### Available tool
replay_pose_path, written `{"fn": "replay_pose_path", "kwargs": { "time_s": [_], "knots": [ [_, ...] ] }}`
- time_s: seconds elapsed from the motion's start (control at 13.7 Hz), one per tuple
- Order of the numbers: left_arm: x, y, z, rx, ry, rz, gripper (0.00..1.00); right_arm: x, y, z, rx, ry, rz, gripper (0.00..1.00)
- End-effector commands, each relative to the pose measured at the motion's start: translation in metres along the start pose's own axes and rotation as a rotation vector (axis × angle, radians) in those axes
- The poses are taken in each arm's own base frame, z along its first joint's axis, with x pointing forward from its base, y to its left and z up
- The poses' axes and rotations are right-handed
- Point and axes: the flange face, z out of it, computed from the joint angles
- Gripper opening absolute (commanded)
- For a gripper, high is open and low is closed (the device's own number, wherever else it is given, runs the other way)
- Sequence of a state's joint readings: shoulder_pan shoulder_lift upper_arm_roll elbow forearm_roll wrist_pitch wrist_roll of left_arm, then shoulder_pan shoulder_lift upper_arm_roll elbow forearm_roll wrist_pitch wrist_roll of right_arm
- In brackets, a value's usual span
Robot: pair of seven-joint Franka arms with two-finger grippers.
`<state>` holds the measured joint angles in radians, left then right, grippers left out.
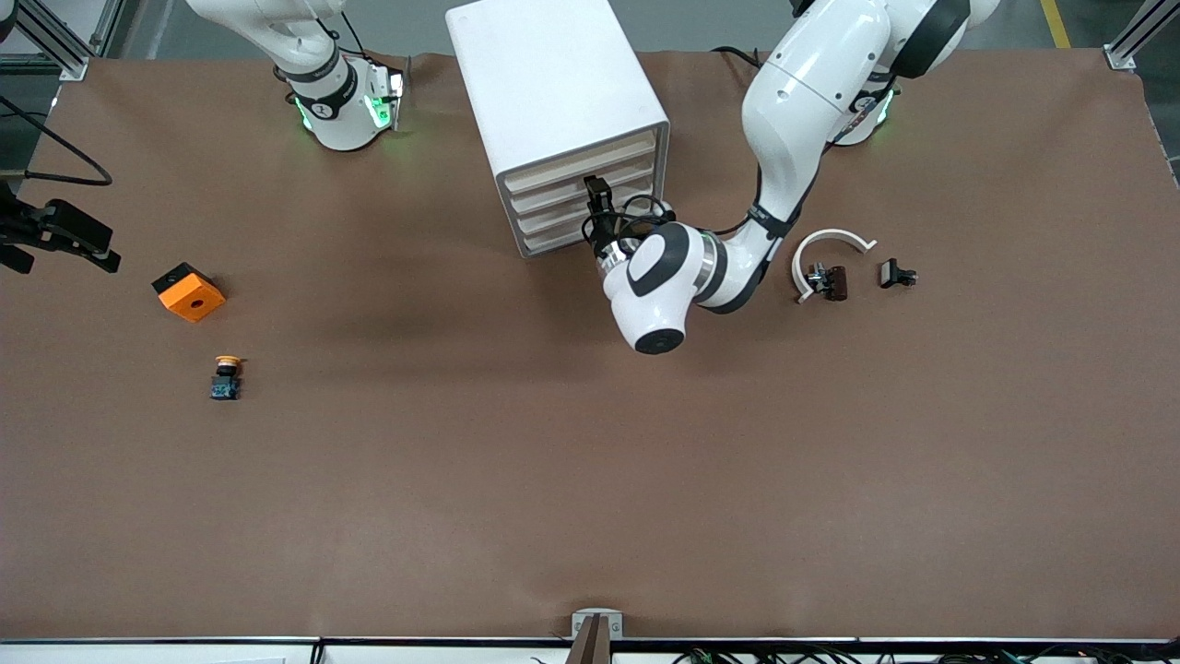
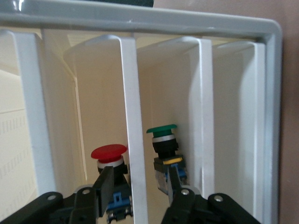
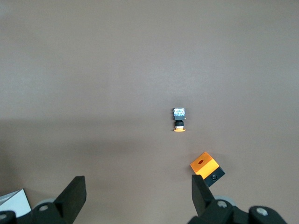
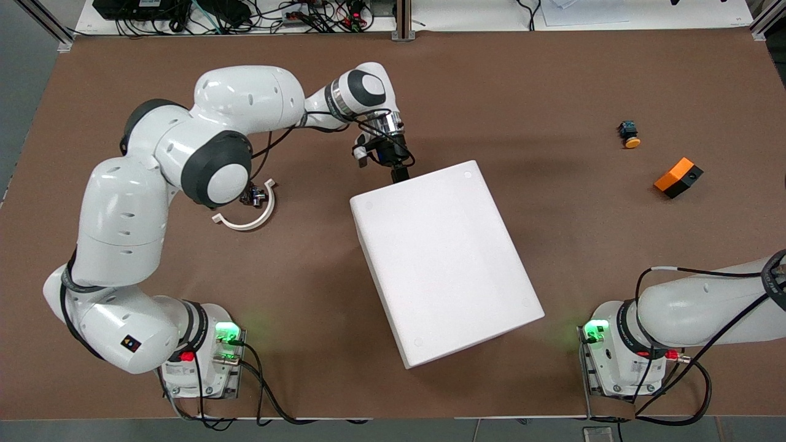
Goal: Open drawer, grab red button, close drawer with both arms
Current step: 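Pull the drawer open with the left gripper while the right gripper reaches over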
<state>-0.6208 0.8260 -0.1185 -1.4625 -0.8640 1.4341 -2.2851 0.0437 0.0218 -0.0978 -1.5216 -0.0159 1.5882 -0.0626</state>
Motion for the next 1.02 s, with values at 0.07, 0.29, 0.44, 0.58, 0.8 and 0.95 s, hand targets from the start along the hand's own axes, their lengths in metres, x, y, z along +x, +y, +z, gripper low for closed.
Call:
{"fn": "replay_pose_path", "kwargs": {
  "time_s": [0.07, 0.29, 0.44, 0.58, 0.8, 0.95],
  "knots": [
    [-0.005, 0.002, 0.015, 0.045, 0.001, -0.027, 0.12, 0.002, 0.002, -0.005, 0.005, 0.005, 0.018, 1.0],
    [0.001, 0.011, 0.003, 0.042, -0.019, -0.055, 0.0, 0.003, 0.001, -0.006, 0.004, 0.008, 0.016, 1.0],
    [0.014, 0.02, -0.021, 0.037, -0.055, -0.07, 0.0, 0.004, -0.002, -0.005, 0.004, 0.011, 0.01, 1.0],
    [0.028, 0.03, -0.045, 0.03, -0.094, -0.085, 0.0, 0.005, -0.008, -0.006, 0.006, 0.016, 0.013, 1.0],
    [0.039, 0.037, -0.091, 0.001, -0.174, -0.075, 0.0, 0.012, -0.066, 0.01, 0.011, -0.018, 0.113, 1.0],
    [0.047, 0.042, -0.113, -0.031, -0.209, -0.076, 0.07, 0.007, -0.137, 0.018, 0.005, -0.038, 0.248, 1.0]
  ]
}}
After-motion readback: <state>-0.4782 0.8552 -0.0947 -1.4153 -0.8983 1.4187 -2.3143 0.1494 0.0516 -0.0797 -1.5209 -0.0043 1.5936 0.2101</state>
